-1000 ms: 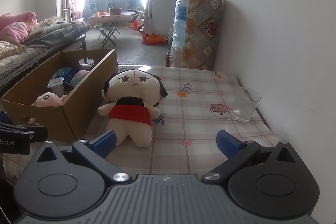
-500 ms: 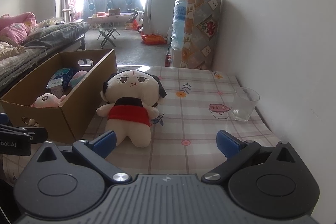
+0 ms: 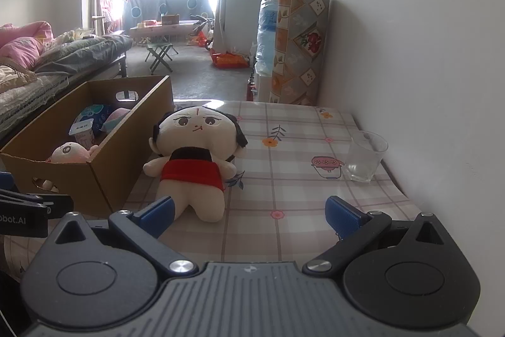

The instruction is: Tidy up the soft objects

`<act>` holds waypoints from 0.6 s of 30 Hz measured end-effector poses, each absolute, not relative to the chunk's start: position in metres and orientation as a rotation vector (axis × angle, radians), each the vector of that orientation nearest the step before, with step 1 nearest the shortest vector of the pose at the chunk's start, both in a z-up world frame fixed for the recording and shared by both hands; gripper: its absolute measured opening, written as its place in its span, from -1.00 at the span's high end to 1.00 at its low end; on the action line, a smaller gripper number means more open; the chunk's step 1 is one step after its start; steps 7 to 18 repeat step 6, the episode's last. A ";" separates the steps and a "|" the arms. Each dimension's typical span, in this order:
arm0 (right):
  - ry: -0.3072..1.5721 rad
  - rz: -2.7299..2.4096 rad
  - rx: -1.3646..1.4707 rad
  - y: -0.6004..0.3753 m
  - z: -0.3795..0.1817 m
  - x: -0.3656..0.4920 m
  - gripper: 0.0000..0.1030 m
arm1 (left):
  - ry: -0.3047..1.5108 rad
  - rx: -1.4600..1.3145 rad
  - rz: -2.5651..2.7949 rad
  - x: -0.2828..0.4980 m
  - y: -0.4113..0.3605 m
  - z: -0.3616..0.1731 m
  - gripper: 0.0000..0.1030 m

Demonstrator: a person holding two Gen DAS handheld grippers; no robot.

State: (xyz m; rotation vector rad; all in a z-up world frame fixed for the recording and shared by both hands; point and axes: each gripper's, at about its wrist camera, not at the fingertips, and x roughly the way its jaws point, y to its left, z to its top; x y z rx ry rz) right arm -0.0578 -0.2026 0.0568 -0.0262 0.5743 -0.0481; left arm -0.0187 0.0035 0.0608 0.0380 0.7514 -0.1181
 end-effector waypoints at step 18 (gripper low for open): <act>0.575 -0.049 -0.025 -0.203 0.057 -0.058 -1.00 | 0.752 0.038 -0.117 -0.019 0.003 0.061 -1.00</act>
